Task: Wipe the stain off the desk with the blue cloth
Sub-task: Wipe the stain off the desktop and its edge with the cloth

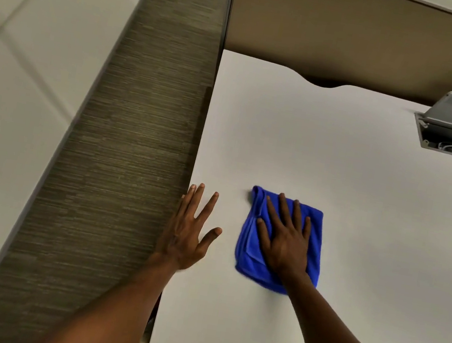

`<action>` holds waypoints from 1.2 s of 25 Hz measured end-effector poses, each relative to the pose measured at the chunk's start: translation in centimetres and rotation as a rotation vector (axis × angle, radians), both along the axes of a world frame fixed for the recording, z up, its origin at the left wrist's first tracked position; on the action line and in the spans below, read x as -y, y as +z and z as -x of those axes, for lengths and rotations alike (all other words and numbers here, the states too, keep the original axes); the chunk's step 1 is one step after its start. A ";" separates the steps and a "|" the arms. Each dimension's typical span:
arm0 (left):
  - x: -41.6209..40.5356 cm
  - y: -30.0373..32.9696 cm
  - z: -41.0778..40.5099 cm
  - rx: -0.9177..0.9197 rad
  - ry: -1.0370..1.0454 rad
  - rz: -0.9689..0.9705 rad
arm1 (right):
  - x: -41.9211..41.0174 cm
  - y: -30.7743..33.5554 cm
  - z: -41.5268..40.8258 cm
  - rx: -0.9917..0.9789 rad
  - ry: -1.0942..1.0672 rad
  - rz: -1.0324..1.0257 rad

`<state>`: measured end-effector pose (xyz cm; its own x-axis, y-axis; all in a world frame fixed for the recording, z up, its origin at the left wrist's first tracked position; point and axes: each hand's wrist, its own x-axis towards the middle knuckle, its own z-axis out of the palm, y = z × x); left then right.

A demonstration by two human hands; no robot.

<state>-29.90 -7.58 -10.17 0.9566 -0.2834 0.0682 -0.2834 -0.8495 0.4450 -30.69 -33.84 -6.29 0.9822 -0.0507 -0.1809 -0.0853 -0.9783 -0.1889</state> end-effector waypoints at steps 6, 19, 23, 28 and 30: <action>0.0 0.2 0.1 0.016 -0.014 0.094 | -8.0 0.2 -4.1 0.008 -0.192 -0.076; -0.1 -0.1 0.0 0.011 0.002 0.035 | 0.8 -0.2 1.9 0.020 -0.118 0.025; -0.1 0.1 0.0 0.000 -0.011 0.048 | -4.5 -0.4 -0.2 -0.005 -0.230 -0.036; -0.3 0.4 0.0 -0.007 -0.018 0.066 | -3.1 -1.1 8.2 0.081 0.219 -0.016; -0.2 0.5 0.0 -0.012 0.000 0.060 | 0.6 -1.4 9.6 0.094 0.338 0.001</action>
<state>-29.86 -7.42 -9.66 0.9574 -0.2791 0.0739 -0.2779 -0.8210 0.4987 -40.30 -34.42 -7.68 0.9559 0.2799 -0.0891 0.2611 -0.9485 -0.1793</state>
